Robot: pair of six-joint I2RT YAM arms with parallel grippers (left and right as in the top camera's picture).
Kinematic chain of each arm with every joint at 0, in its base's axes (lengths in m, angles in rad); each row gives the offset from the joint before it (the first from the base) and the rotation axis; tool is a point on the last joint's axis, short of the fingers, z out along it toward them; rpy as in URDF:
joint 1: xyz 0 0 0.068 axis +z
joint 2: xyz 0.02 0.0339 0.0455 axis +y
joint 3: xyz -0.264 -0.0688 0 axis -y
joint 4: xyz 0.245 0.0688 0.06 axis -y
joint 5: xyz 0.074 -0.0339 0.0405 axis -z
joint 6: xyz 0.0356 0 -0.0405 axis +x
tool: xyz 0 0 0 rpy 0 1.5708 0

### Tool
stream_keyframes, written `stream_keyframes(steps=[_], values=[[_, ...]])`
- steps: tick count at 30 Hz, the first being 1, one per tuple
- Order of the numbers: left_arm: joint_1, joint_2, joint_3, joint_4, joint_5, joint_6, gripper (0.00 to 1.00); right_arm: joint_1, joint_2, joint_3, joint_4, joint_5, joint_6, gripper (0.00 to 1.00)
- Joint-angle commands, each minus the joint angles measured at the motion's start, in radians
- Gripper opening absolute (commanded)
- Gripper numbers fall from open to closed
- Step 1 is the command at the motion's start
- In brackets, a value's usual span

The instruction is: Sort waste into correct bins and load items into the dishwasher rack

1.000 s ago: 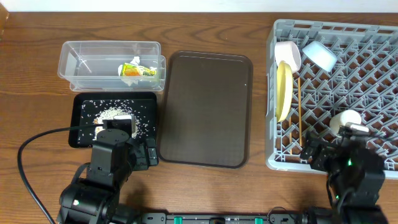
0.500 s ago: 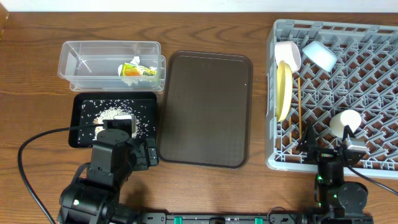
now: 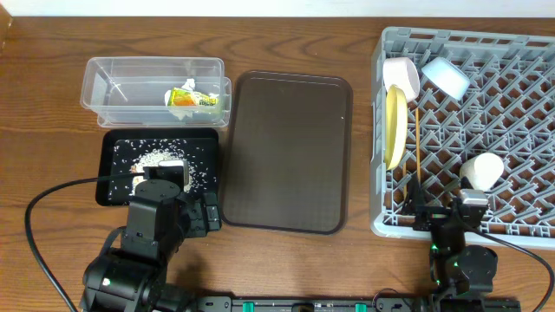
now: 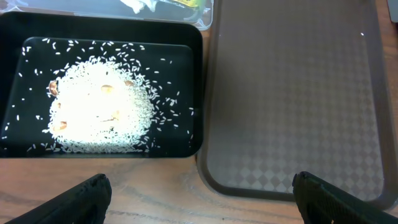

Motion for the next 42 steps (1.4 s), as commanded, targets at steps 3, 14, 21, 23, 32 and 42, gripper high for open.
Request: stream_keyframes(steps=[3,14,21,23,32,42], values=[[-0.003,-0.001,0.000,0.001,-0.008,-0.005,0.96,0.011,-0.006,-0.002,-0.004,-0.011,-0.025,0.99],[-0.003,-0.001,0.000,0.001,-0.008,-0.005,0.96,0.011,-0.006,-0.002,-0.004,-0.011,-0.025,0.99],[-0.003,-0.001,0.000,0.001,-0.008,-0.005,0.96,0.011,-0.006,-0.002,-0.004,-0.011,-0.025,0.99],[-0.003,-0.001,0.000,0.001,-0.008,-0.005,0.96,0.011,-0.006,-0.002,-0.004,-0.011,-0.025,0.99],[-0.003,-0.001,0.000,0.001,-0.008,-0.005,0.96,0.011,-0.006,-0.002,-0.004,-0.011,-0.025,0.99],[-0.003,-0.001,0.000,-0.015,-0.009,-0.005,0.96,0.011,-0.006,-0.002,-0.004,-0.011,-0.025,0.99]])
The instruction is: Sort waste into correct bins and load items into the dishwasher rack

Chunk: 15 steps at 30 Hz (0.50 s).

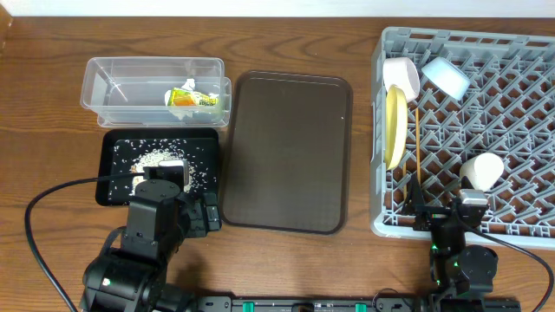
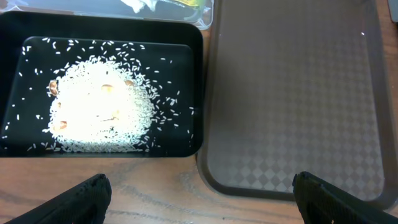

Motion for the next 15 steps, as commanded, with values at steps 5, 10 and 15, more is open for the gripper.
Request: stream_keyframes(steps=[5,10,15], values=[[0.013,-0.013,-0.023,-0.013,-0.009,0.007,0.96,0.011,-0.006,-0.002,-0.004,-0.008,-0.013,0.99],[0.086,-0.104,-0.113,0.118,-0.008,0.048,0.96,0.011,-0.006,-0.002,-0.004,-0.008,-0.013,0.99],[0.154,-0.268,-0.278,0.321,0.008,0.085,0.96,0.011,-0.006,-0.002,-0.004,-0.008,-0.013,0.99]])
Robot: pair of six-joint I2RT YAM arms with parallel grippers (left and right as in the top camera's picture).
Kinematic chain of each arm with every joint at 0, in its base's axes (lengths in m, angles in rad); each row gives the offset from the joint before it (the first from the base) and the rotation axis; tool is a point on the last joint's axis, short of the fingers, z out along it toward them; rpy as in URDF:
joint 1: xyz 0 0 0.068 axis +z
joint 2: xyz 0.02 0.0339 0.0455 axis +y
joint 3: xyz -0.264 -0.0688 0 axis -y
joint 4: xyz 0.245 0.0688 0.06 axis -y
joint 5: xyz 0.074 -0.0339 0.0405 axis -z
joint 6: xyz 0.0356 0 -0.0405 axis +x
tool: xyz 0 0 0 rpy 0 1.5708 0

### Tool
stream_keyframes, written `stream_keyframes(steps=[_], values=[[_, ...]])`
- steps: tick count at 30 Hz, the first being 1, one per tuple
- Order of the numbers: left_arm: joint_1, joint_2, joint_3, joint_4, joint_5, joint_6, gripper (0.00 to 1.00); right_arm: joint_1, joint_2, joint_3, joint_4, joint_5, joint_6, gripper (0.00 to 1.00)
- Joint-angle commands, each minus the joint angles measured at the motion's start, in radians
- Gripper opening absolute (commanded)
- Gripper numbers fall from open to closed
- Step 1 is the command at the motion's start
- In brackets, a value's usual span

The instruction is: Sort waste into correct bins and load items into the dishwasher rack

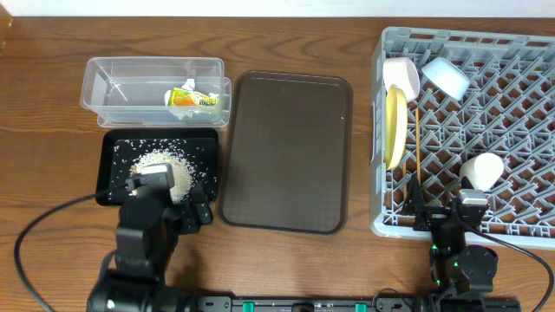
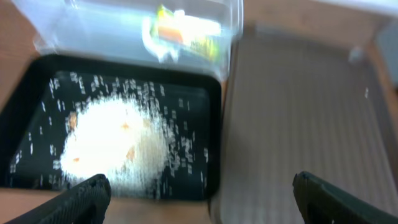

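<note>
A black tray (image 1: 113, 186) of spilled white rice (image 2: 115, 146) lies at the left. Behind it stands a clear bin (image 1: 121, 82) holding a yellow-orange wrapper (image 1: 192, 98). The grey dishwasher rack (image 1: 379, 199) at the right holds two white cups (image 1: 401, 74), a yellow plate (image 1: 395, 126) and a wooden stick (image 1: 417, 147). My left gripper (image 2: 202, 200) is open and empty, low over the table at the black tray's front edge; its view is blurred. My right gripper (image 1: 469, 206) sits at the rack's front edge, its jaws too small to read.
A brown serving tray (image 1: 286, 152) lies between the black tray and the rack, with nothing on it. A pale blue-white container (image 1: 445, 76) stands in the rack's back left. Black cables loop from both arms along the table's front edge.
My left arm has drawn back toward the front-left of the table. Its wrist view now takes in the clear bin and wrapper behind the rice. The right arm has not moved.
At both earlier moments my open left gripper hung still over the front edge of the black tray and the brown tray, and the right arm rested at the rack. Now the left arm stands farther back and sees more of the scene.
</note>
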Motion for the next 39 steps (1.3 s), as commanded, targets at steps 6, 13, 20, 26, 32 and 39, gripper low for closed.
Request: stream_keyframes(steps=[6,13,20,26,32,39], values=[[0.073,-0.262,-0.303,0.332,0.048,0.126,0.96,0.011,-0.006,-0.002,-0.004,-0.007,-0.013,0.99],[0.079,-0.417,-0.513,0.665,0.048,0.233,0.96,0.011,-0.006,-0.002,-0.004,-0.007,-0.013,0.99],[0.081,-0.470,-0.570,0.708,0.119,0.370,0.96,0.011,-0.006,-0.002,-0.004,-0.007,-0.013,0.99],[0.081,-0.469,-0.570,0.552,0.157,0.274,0.96,0.011,-0.006,-0.002,-0.004,-0.007,-0.013,0.99],[0.081,-0.467,-0.570,0.554,0.156,0.271,0.96,0.011,-0.006,-0.002,-0.004,-0.007,-0.013,0.99],[0.081,-0.467,-0.570,0.554,0.156,0.271,0.96,0.011,-0.006,-0.002,-0.004,-0.007,-0.013,0.99]])
